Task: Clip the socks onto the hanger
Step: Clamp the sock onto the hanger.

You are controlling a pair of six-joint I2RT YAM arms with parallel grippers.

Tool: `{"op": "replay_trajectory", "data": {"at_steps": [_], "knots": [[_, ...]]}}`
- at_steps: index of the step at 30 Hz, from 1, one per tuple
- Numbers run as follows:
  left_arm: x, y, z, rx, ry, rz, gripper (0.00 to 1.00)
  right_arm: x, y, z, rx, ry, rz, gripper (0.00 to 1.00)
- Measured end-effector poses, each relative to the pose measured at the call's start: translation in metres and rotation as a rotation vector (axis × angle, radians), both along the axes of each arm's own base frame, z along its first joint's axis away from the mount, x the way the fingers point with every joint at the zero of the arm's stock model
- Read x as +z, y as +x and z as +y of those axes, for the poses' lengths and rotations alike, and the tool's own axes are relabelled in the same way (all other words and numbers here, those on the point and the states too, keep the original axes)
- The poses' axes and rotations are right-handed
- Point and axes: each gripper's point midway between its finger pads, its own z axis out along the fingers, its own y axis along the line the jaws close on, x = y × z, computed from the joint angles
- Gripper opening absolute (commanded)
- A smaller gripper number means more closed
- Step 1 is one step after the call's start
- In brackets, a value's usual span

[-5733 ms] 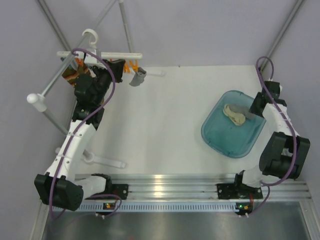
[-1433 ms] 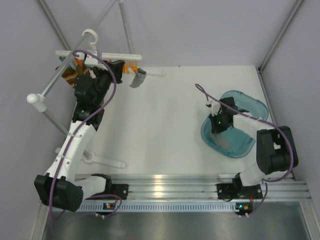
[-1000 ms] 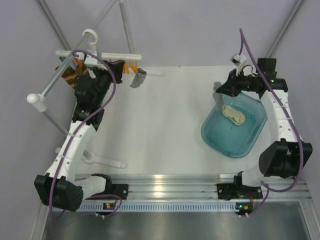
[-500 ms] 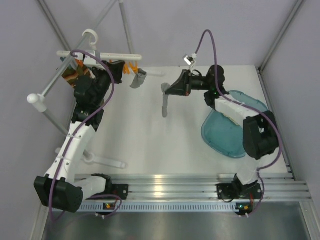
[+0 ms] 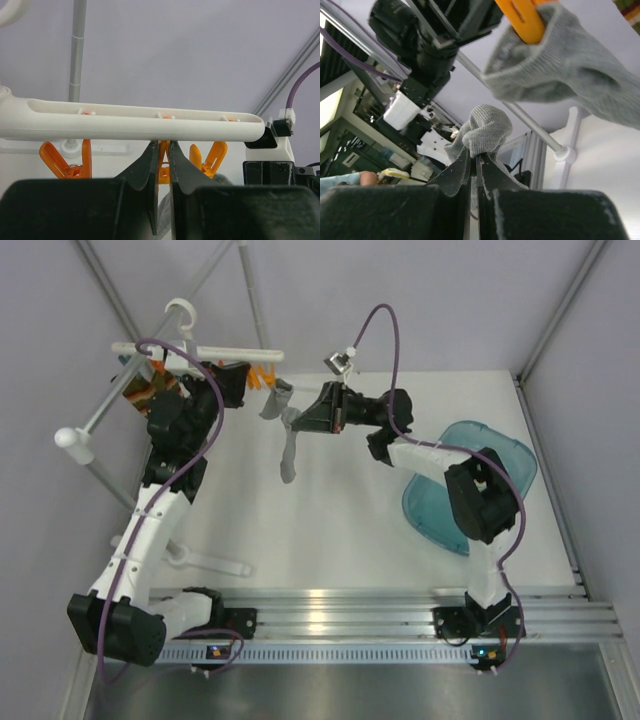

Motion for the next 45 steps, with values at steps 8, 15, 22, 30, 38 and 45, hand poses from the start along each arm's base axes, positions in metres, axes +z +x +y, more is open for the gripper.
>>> {"op": "replay_trajectory", "data": {"at_steps": [8,15,22,30,38,45], "knots": [[0.0,0.0,0.0,-0.001,-0.016,0.012,0.0,0.035,-0.015,0.015,0.032,0.086,-0.066,0.0],[-0.001,0.0,0.0,-0.002,-0.021,0.018,0.0,0.019,-0.011,0.032,0.011,0.077,-0.06,0.0],[0.0,-0.001,-0.001,-0.004,-0.025,0.018,0.0,0.014,0.022,0.05,-0.109,0.039,-0.076,0.0],[0.0,-0.001,0.0,-0.005,-0.024,0.019,0.0,0.014,0.054,0.06,-0.251,0.007,-0.077,0.0],[0.0,-0.001,0.0,-0.007,-0.026,0.021,0.0,0.013,0.07,0.066,-0.297,0.007,-0.06,0.0],[0.001,0.0,0.0,-0.007,-0.027,0.02,0.0,0.009,0.071,0.066,-0.297,0.0,-0.03,0.0]]}}
